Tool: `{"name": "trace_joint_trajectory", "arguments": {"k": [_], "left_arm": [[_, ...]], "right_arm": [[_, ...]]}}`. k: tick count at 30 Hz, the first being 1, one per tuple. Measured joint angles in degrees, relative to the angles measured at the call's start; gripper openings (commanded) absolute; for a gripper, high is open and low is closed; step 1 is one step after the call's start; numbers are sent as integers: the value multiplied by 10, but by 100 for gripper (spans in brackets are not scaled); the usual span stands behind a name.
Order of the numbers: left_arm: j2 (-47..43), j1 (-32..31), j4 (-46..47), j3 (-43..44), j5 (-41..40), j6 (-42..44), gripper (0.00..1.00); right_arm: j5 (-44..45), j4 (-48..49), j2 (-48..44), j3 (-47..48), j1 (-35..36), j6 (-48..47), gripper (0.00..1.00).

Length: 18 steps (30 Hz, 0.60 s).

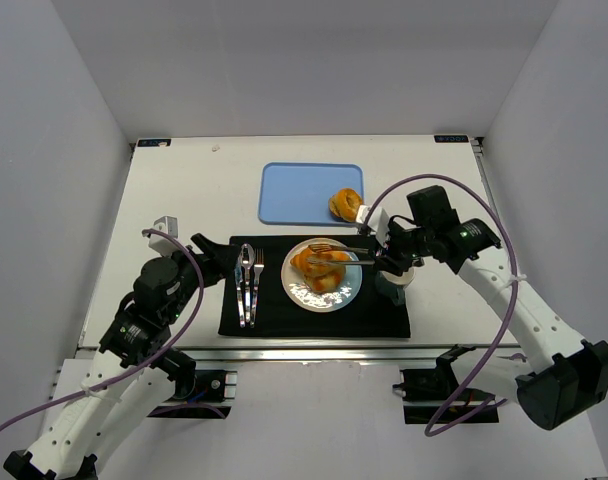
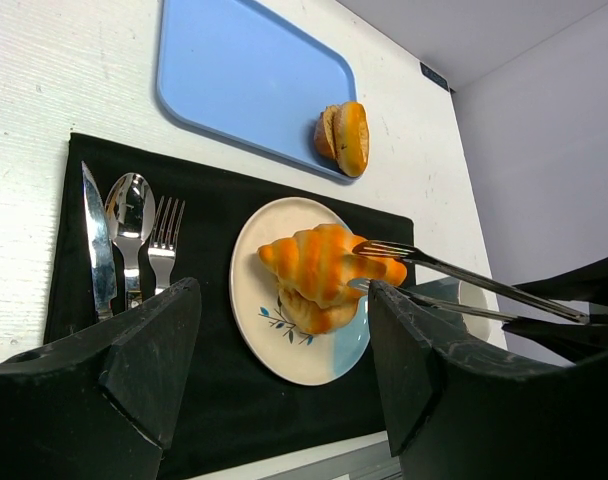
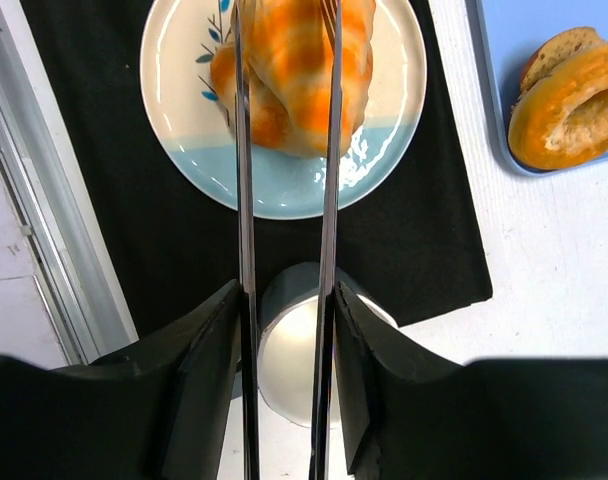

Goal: Place the bread

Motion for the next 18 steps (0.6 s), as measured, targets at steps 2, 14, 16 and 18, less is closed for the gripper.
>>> {"name": "trace_joint_trajectory", "arguments": {"k": [2,14,16,18], "left_arm": [[1,0,0,0,0,0,77],[11,0,3,0,1,2,77],[11,0,4,0,1,2,77],[11,0,4,0,1,2,77]], "right_arm": [[-3,1,-7,0,0,5,45],[-2,62,-26,30,-3,85,34],[1,85,-25,32,-23,116,30],[3,108,-19,32,-68,149,29]]}}
